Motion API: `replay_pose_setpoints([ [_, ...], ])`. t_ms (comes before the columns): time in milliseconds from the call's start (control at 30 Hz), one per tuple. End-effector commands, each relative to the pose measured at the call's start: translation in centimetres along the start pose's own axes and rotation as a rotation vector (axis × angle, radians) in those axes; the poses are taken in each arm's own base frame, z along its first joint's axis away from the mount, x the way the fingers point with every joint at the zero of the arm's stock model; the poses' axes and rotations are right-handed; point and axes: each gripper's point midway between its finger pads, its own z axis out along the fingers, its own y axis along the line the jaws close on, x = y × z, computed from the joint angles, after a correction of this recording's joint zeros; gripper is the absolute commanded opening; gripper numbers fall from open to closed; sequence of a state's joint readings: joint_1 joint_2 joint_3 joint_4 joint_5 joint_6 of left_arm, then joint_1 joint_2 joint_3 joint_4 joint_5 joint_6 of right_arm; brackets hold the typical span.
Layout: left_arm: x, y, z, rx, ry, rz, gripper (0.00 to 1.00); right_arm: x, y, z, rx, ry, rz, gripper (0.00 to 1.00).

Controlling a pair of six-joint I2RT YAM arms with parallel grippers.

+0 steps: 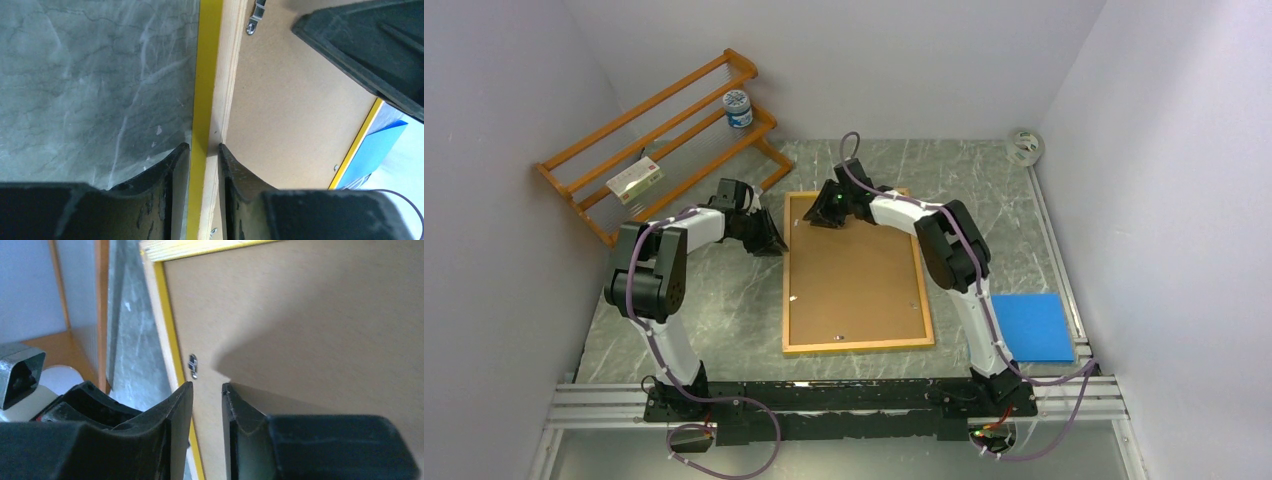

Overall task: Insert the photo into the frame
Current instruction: Install the photo frame at the center of the board.

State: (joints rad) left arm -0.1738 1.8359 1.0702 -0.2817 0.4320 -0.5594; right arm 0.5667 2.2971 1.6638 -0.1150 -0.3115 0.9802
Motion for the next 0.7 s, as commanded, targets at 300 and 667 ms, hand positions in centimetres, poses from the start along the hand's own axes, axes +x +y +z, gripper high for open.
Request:
replay_pose_setpoints([
  [300, 1.2, 0.2, 1.2, 0.042, 0.051, 0.017, 0.28, 0.6, 3.0, 3.4, -0.11, 0.0, -0.037, 0.25],
  [667, 1.2, 0.5, 1.2, 0.024, 0.075, 0.026, 0.28, 2.2, 2.3, 5.0, -0.138, 0.076, -0.076, 0.22],
])
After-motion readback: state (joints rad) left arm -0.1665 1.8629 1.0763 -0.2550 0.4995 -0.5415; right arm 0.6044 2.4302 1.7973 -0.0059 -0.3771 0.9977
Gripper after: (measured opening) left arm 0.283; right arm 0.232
